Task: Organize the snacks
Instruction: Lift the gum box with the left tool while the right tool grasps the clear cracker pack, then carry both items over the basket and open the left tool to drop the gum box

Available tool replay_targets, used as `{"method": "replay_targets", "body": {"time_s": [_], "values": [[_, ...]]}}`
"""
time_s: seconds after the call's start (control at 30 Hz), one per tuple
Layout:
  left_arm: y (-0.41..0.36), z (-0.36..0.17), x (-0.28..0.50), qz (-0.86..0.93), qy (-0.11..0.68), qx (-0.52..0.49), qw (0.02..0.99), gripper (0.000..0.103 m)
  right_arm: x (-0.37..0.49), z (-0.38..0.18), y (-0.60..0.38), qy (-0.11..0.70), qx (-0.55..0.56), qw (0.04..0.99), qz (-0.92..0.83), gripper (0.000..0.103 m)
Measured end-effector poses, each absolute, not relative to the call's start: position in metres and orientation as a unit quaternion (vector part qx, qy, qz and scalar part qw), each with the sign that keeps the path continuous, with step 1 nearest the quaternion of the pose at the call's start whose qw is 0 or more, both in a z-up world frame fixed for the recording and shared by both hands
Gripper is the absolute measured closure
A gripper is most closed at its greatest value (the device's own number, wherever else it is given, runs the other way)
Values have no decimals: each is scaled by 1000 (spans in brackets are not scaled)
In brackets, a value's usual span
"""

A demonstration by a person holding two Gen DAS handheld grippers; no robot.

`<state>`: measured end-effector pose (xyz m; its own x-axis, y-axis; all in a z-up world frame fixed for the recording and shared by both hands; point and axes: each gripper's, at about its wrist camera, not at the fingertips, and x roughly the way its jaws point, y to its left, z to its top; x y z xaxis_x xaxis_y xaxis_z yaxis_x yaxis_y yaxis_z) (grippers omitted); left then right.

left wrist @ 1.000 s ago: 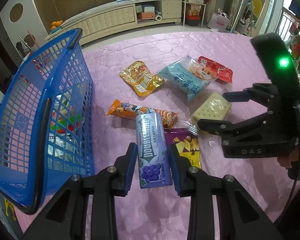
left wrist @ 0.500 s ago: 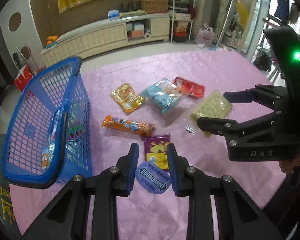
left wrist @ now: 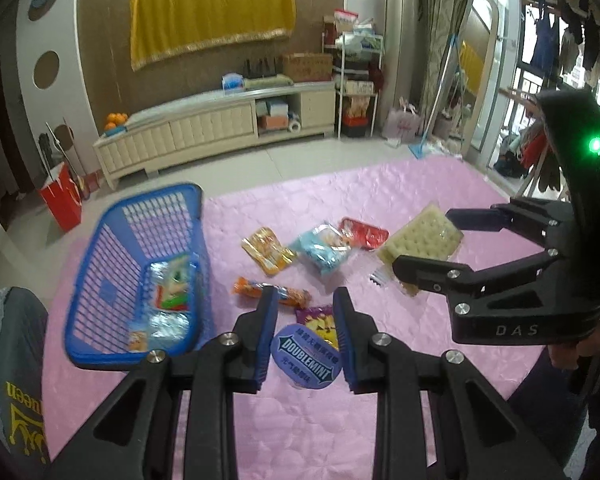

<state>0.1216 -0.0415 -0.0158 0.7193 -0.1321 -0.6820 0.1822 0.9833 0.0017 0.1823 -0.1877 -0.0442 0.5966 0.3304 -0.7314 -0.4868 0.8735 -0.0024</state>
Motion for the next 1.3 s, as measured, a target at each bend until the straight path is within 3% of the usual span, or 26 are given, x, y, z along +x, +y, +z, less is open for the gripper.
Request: {"method": "replay_targets", "body": {"time_s": [0.67,1.3], "values": [[77,23,106,-15,333,18,943,77,162,-3,-97,325,-112,896,283,22],[149,-32,171,-1,377,-32,926,77,181,-31,-43,347,-147,877,298,22]]}}
